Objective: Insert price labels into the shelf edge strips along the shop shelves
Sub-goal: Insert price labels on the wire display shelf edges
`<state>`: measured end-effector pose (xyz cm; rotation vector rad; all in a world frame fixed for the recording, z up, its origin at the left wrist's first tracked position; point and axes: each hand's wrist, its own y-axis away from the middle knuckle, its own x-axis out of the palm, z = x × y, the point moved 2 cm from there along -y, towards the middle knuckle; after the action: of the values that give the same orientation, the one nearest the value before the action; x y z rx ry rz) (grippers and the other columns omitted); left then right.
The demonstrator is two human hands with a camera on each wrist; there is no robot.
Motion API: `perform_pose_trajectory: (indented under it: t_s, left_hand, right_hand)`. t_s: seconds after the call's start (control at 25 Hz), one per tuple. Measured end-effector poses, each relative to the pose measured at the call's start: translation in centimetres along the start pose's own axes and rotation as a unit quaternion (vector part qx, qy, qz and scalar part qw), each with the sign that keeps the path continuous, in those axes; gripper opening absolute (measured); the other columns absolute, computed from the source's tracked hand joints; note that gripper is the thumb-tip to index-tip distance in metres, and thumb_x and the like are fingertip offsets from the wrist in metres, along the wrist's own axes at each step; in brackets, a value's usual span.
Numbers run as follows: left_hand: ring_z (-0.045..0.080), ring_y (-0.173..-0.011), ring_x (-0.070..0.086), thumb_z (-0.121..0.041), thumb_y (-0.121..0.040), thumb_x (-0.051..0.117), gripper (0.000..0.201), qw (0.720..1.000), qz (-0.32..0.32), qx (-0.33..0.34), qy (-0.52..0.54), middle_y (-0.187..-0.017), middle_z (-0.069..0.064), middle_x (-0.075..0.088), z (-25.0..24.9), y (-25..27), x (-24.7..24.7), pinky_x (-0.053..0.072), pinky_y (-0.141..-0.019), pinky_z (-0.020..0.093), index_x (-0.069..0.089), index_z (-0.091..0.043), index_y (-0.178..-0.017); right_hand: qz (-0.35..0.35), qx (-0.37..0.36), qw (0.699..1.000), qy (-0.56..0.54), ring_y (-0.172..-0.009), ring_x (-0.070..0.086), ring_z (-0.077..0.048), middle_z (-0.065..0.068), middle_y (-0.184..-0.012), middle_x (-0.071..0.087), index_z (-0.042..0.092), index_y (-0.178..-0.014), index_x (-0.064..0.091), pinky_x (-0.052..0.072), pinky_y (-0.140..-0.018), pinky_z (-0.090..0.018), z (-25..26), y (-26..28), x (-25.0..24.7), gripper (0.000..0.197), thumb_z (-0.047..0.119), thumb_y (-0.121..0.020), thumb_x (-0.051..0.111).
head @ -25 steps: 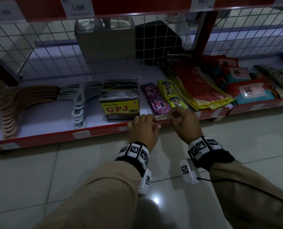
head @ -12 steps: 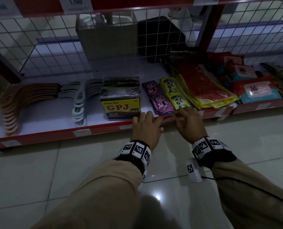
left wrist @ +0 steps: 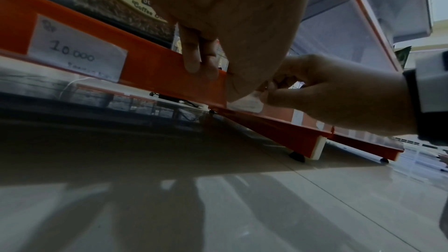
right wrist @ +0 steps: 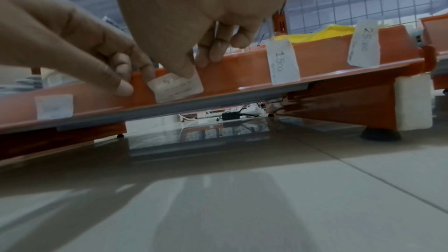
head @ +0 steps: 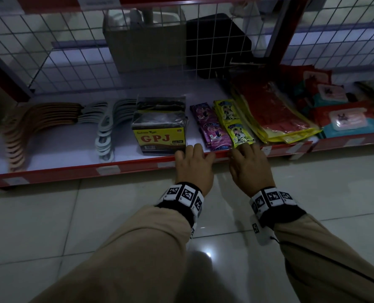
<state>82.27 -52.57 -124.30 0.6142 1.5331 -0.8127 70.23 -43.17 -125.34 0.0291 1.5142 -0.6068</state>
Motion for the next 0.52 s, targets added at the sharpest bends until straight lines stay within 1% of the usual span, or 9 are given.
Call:
perform_pose_trajectory:
  t_s: [0.08,0.2,0.36,0.52]
  left_hand:
    - [0.032,-0.104,0.041,-0.026,-0.088,0.051,0.026,1.000,0.003,-0.009,-0.002,-0.109,0.009,0.048,-0.2,-0.2,-0.1,0.028,-0.083,0.042,0.055,-0.025,-0.114]
    - [0.031,-0.105,0.040,-0.027,-0.088,0.051,0.028,1.000,0.010,-0.009,-0.003,-0.111,0.009,0.047,-0.3,0.0,-0.2,0.027,-0.084,0.041,0.053,-0.025,-0.116]
    - [0.030,-0.106,0.041,-0.027,-0.088,0.050,0.033,1.000,0.016,0.011,-0.012,-0.114,0.007,0.046,0.0,0.5,-0.6,0.028,-0.085,0.042,0.050,-0.025,-0.122]
    - [0.029,-0.110,0.039,-0.029,-0.089,0.051,0.039,0.999,0.044,0.003,-0.009,-0.119,0.004,0.044,0.0,0.9,-1.1,0.027,-0.087,0.042,0.045,-0.029,-0.128]
  right_hand:
    - [-0.010,-0.002,1.000,-0.001,-0.082,0.051,-0.035,-0.019,-0.095,0.058,0.005,-0.098,0.061,0.044,-0.064,-0.040,0.0,0.1,0.0,0.022,0.012,-0.078,0.064]
    - [-0.017,-0.003,1.000,-0.011,-0.081,0.051,-0.034,-0.018,-0.092,0.058,0.005,-0.093,0.061,0.043,-0.065,-0.039,-0.2,0.0,0.0,0.019,0.011,-0.075,0.066]
    - [-0.008,0.006,1.000,-0.017,-0.082,0.051,-0.033,-0.016,-0.090,0.058,0.005,-0.091,0.064,0.043,-0.067,-0.038,-0.3,0.1,0.2,0.017,0.012,-0.076,0.065]
    - [0.001,0.014,1.000,-0.028,-0.083,0.052,-0.034,-0.018,-0.090,0.059,0.004,-0.090,0.064,0.045,-0.067,-0.040,-0.2,0.1,0.0,0.017,0.012,-0.075,0.065]
